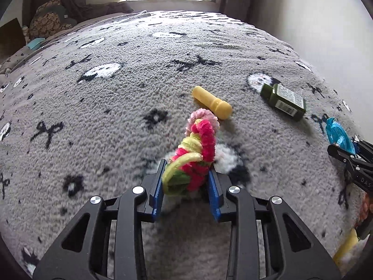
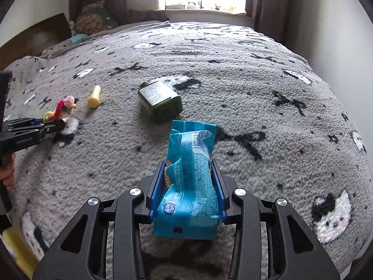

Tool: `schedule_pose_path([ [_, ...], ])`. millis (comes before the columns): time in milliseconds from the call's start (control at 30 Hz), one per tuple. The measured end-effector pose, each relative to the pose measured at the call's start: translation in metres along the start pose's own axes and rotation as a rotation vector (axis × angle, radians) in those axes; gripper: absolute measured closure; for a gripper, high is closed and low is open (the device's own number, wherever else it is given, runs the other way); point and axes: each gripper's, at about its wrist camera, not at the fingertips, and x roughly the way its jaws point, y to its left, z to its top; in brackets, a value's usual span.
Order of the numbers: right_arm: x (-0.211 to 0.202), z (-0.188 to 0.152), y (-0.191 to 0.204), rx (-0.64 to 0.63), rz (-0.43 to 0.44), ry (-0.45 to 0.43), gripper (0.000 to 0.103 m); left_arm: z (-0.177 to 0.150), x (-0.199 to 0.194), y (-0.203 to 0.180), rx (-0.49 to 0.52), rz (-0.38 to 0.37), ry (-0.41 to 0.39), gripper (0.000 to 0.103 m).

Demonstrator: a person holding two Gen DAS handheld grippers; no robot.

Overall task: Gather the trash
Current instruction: 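Grasp the blue wrapper with the right tool while the left tool grasps the pipe-cleaner toy, then lower both held items down toward the floor bin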

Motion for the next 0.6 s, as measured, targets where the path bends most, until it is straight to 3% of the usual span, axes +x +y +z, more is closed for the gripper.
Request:
schedule_pose_path([
  [233,-0.06,-0.031,0.023,-0.052,0.033,-0.084,0.064,-0.055,-0.058,-0.022,0.046,0.0,-0.049,0.072],
  [600,-0.145,-0.096,0.062,-0.13,-0.005,-0.182,0.064,-0.146,-0.149,-0.05,0.077,0.023,-0.157,0.072],
])
